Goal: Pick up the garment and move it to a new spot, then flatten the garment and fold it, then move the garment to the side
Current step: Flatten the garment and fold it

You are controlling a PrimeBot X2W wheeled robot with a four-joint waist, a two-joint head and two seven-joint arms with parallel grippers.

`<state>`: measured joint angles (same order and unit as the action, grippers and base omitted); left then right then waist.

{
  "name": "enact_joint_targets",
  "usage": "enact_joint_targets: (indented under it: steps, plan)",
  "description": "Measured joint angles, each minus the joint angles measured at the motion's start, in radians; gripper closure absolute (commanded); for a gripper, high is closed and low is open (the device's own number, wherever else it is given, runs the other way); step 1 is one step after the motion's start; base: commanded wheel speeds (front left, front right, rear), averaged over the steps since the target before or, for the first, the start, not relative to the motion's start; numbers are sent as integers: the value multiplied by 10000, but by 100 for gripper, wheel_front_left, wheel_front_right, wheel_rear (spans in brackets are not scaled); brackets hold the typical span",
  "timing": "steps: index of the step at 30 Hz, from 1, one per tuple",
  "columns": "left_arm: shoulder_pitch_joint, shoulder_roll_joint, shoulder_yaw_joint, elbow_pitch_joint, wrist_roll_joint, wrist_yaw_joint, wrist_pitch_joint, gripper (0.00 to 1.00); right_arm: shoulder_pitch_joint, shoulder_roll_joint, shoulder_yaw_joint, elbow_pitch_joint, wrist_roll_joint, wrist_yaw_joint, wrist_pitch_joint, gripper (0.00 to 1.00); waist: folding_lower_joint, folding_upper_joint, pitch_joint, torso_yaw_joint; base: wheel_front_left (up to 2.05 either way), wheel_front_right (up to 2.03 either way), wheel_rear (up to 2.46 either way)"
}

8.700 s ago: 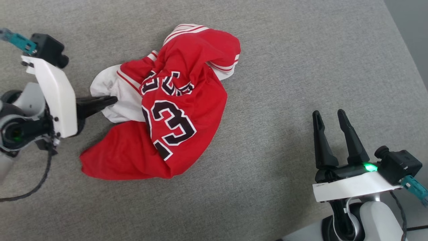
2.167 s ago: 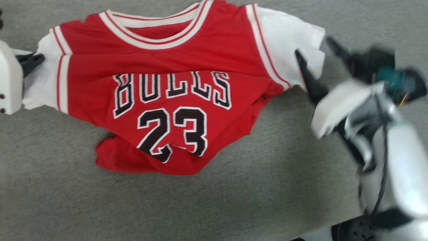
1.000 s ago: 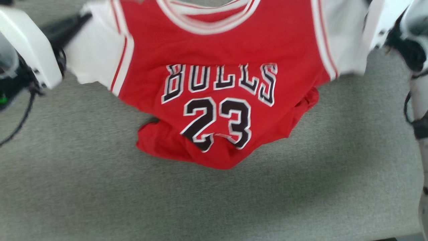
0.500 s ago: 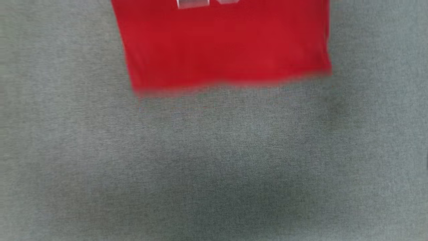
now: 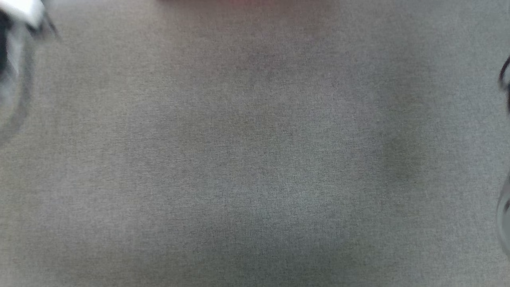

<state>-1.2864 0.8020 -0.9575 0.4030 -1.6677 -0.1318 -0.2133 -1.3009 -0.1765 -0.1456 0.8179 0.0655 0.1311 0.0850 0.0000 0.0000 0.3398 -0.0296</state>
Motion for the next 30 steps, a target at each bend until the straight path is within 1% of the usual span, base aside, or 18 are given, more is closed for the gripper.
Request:
enact_joint_targets:
  steps: [3,7,8,13,16,19,22,25,30]
  plan:
    - [1879,163,81,-771,-276,0,-219,100,1502,-222,658,-255,878,0,-2,100,0,0,-163,42,0,0,0]
    - [4354,267,142,-1801,-192,0,-395,100,4144,-763,1356,-1432,2249,0,314,100,0,0,-398,144,0,0,0]
    - [4354,267,142,-1801,-192,0,-395,100,4144,-763,1356,-1432,2249,0,314,100,0,0,-398,144,0,0,0]
    - [6945,280,345,-2815,138,0,-468,100,7559,-1534,1756,-3879,3701,0,1256,100,0,0,-695,299,0,0,0]
    - [8180,253,518,-3289,500,0,-470,100,9508,-1818,1570,-5415,4334,-2,2084,100,0,0,-846,419,0,0,0]
    - [9261,320,591,-3843,677,0,-470,100,11304,-1950,1185,-6899,4665,-2,2964,100,0,0,-965,545,0,0,0]
    - [10138,497,836,-4295,759,0,-470,100,12777,-1862,800,-8307,4949,-2,3831,100,0,0,-1030,655,0,0,0]
    - [10981,721,999,-4800,763,0,-477,100,13993,-1634,431,-9517,5097,-2,4619,100,0,0,-1036,736,0,0,0]
    - [12093,1168,1160,-5425,922,0,-477,100,15542,-1160,-144,-11016,5162,-2,5657,100,-1,0,-958,851,0,0,0]
